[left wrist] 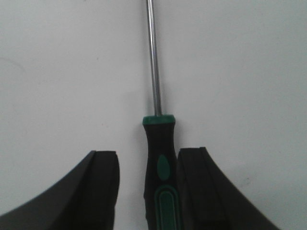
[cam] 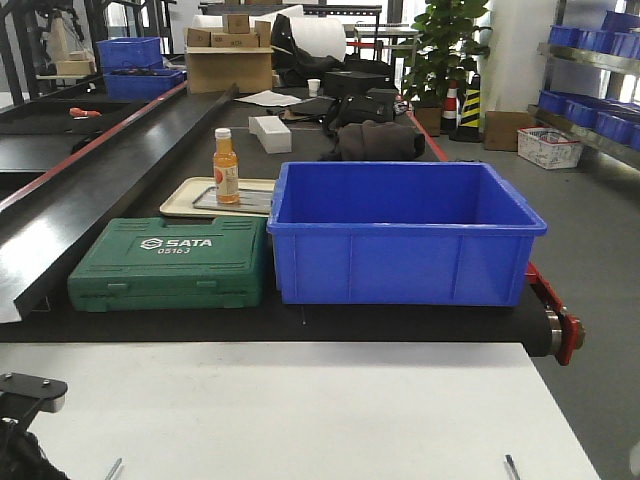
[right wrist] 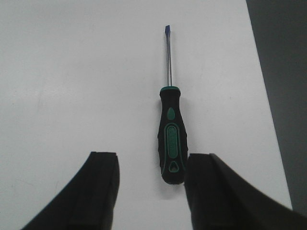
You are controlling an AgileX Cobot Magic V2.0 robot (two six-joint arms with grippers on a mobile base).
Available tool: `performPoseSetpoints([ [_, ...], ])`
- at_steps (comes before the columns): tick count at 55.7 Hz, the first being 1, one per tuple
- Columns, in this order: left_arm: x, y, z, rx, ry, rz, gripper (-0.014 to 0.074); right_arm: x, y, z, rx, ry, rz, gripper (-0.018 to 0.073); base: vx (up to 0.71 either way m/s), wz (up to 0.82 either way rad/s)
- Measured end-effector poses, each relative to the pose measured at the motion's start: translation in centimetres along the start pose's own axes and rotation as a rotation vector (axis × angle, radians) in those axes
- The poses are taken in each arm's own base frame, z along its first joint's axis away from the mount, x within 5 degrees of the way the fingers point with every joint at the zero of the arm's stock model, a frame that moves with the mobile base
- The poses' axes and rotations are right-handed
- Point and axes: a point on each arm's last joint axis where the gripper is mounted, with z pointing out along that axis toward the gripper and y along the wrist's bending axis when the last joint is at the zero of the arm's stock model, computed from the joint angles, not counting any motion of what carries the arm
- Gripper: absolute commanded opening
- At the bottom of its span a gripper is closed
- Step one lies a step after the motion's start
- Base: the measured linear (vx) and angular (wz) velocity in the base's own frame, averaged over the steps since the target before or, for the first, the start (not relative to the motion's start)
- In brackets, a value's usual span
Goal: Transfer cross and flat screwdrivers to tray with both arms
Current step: 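Lower both grippers over the green-handled screwdrivers and close on the handles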
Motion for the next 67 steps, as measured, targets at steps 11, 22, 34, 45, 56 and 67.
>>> performPoseSetpoints([
  [11, -0.5, 0.1, 2.2, 0.035, 0.041, 0.016, 0.042, -0.1, -0.1, 0.0, 0.009, -0.006, -0.03, 0.041, 0.0, 0.0],
  [22, 0.2, 0.2, 4.7, 0.053, 0.116, 0.015, 0.042, -0.6, 0.0, 0.0, -0.001, -0.07, -0.042, 0.0407, 0.0, 0.0],
  [34, 0.5, 0.3, 6.2, 0.06, 0.152, 0.011, 0.042, -0.8, 0.0, 0.0, -0.003, -0.081, -0.046, 0.0407, 0.0, 0.0],
  [45, 0.3, 0.4, 6.4, 0.056, 0.142, 0.01, 0.042, -1.6, 0.1, 0.3, 0.036, 0.096, -0.043, 0.0417, 0.0, 0.0],
  [56, 0.2, 0.3, 6.4, 0.06, 0.14, 0.003, 0.042, -5.6, 0.6, 3.1, 0.088, 0.225, -0.086, 0.0448, 0.0, 0.0],
  [67, 0.1, 0.2, 6.4, 0.07, 0.131, -0.018, 0.042, -7.9, 0.8, 8.5, 0.138, 0.372, -0.107, 0.0454, 0.0, 0.0],
])
